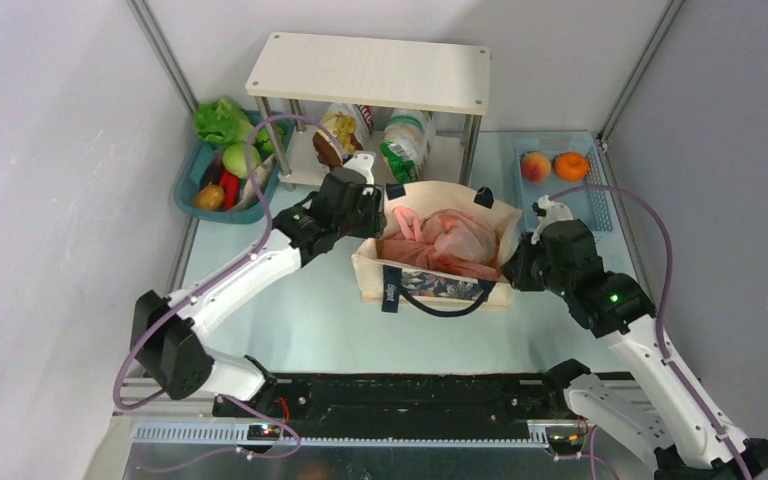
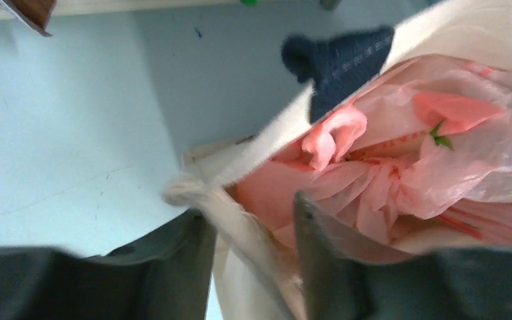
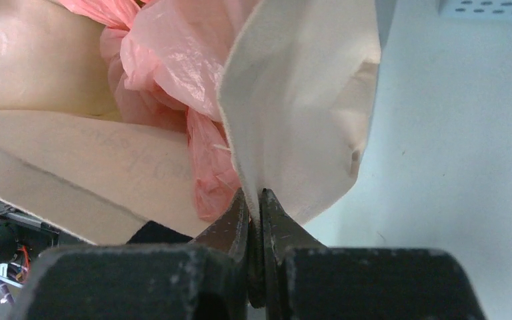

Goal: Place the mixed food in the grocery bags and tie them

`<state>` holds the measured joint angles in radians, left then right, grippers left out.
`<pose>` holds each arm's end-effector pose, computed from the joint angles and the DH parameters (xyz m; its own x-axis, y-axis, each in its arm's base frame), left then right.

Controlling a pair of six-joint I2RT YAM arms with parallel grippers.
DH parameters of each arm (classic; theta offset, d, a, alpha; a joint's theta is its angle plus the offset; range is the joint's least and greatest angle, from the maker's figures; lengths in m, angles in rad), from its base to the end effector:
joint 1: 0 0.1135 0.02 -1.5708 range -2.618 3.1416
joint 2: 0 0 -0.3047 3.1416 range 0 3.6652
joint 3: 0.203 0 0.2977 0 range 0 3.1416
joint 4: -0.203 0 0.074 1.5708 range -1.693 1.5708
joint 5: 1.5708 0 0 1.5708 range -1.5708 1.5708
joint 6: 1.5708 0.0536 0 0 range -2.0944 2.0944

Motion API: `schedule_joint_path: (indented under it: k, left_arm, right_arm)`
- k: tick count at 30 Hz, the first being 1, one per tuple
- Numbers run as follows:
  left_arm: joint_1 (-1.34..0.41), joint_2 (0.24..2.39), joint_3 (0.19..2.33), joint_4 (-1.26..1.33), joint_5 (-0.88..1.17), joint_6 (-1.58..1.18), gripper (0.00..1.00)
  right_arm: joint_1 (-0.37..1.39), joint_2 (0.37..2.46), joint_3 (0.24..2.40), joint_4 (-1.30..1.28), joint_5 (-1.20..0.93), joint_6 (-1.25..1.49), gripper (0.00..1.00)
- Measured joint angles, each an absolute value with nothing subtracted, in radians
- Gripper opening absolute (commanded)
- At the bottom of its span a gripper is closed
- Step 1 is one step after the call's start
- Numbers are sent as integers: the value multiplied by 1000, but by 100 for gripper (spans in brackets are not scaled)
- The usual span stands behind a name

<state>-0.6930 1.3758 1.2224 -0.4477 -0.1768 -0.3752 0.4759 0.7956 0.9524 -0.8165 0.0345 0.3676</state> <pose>0.2852 -0.2245 0.3555 -0.5944 0.0247 -0.8038 0.3219 0.9233 -0.2097 0.1664 0.0837 0.3578 -0.6642 0.0617 -0.7450 -0.2089 0.9416 0.2642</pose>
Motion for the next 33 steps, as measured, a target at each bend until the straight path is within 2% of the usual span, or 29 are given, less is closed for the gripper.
schedule_joint_path:
  k: [2,3,6,11,18,20,21,26,33]
  left_arm:
    - [-680,1405,1214,-457,-163,-388,2]
    - [-678,1407,1210,-458,-165,-384,1]
    - [-704,1371,1170,-427,-215,-360,0]
    - [-909,1116,905,-233,-377,-231,0]
    - [-958,657,436,65,-363,-209,0]
    - [-970,561,347,121,-353,-210,0]
    - [-981,520,311,142,-347,-213,0]
    - [-1033,367,190,195,-314,-247,0]
    - [-1132,353,172,196,-294,-282,0]
  right_arm:
    - [478,768,930,-820,47,396,0]
    - [482,752,919,-823,58,415,0]
    - [488,683,873,-824,72,483,0]
    - [535,556,762,-837,33,628,0]
    - [805,552,636,-877,22,818,2]
    - [891,561,633,-904,60,871,15]
    - [929,561,633,-916,82,899,25]
    - [1100,559,633,-1004,179,1024,41]
    - [1247,509,633,-1060,337,1085,60]
